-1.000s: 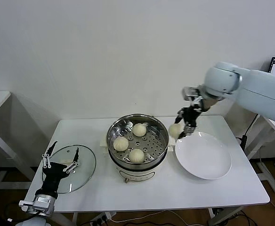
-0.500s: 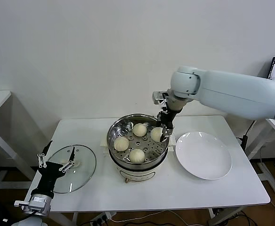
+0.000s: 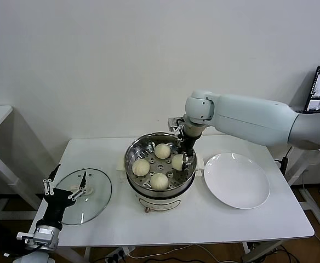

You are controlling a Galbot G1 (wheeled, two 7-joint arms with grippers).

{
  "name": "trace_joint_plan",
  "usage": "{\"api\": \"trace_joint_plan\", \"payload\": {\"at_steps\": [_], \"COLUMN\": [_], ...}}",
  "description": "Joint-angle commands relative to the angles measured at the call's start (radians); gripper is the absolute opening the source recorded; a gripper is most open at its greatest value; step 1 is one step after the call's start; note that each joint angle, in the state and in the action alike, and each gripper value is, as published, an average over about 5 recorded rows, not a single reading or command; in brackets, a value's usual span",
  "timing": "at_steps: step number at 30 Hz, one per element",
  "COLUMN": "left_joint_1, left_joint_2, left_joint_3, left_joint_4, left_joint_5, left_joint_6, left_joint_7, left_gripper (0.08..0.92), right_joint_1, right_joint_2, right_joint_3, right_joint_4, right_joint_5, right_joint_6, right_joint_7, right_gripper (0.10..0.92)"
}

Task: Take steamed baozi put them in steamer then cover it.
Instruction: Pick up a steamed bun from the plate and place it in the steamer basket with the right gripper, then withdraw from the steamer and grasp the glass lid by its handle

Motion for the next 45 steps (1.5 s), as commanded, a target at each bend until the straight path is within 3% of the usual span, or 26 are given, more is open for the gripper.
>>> {"api": "trace_joint_plan", "payload": {"at_steps": [1,11,17,25,31,36,45], "left_joint_1": [-0.001,0.0,0.003,-0.005,-0.017,-0.023,-0.046], "left_joint_2": [0.0,-0.003,-0.003,-0.003,-0.003,-0.004,-0.008], "left_joint_3": [0.0,0.002,-0.001,0.008,0.001,-0.011,-0.013], "left_joint_4": [0.002,0.005,0.007,0.017,0.021,0.001,0.002], "left_joint_5": [0.0,0.001,0.002,0.003,0.002,0.0,-0.007], "left_joint_6": [-0.001,-0.002,-0.003,0.004,0.027,0.061,0.071], "left_joint_7": [0.001,0.001,0.001,0.0,0.013,-0.003,-0.036], "left_gripper": [0.823,0.823,0.823,0.823,0.823,0.823,0.823], "right_joint_1": [-0.042,-0.062,-0.008,0.131,0.021,-0.282,-0.973], "right_joint_2": [0.025,0.043,0.002,-0.183,-0.386,-0.543,-0.695], "right_joint_3": [0.007,0.03,0.061,0.139,0.369,0.769,1.37], "right_joint_4": [-0.032,-0.045,-0.033,0.023,0.099,0.169,0.312], "right_joint_5": [-0.031,-0.033,-0.004,0.08,0.088,0.119,0.349], "right_joint_6": [-0.003,-0.006,0.002,0.029,0.032,0.097,0.429], "right_joint_7": [0.0,0.014,-0.006,-0.076,-0.062,0.078,0.654], "right_gripper": [0.668,0.677,0.794,0.822,0.823,0.823,0.823]}}
